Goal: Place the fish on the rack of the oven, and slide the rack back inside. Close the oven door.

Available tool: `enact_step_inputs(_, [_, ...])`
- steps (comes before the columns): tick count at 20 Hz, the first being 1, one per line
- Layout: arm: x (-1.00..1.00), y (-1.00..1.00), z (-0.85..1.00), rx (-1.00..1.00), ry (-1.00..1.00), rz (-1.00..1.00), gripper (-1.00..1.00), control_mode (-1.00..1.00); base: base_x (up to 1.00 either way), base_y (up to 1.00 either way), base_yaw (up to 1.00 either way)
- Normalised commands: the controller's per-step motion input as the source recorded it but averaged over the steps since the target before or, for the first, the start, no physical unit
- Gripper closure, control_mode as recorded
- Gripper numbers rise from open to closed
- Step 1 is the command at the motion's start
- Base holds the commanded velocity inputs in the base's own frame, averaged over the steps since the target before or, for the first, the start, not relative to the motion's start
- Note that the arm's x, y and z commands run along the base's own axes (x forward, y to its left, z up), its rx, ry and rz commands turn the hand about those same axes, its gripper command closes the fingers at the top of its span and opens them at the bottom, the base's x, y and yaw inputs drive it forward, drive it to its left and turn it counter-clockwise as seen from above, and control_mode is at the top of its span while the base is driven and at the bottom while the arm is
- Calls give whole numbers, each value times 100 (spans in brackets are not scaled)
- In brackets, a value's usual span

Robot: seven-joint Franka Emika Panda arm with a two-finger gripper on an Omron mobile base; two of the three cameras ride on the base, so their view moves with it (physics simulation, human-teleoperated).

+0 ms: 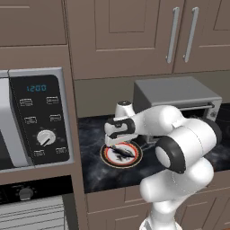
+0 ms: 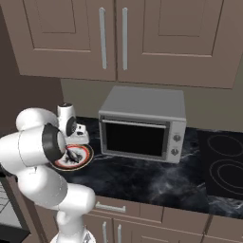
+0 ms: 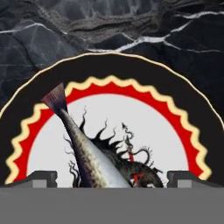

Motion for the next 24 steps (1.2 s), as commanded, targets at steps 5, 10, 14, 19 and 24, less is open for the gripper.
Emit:
enact_step_inputs(5, [-7,-10,-26,0,9,0,-100,-100,0,0,0])
enact_step_inputs(10, [0,-5,-25,0,12,0,-100,-100,0,0,0])
enact_step_inputs(14, [0,0,-32,0,14,0,-100,-100,0,0,0])
enact_step_inputs(19, [0,0,-42,0,9,0,100,-100,0,0,0])
enact_step_inputs(24, [-25,1,-31,0,-2,0,100,-100,0,0,0])
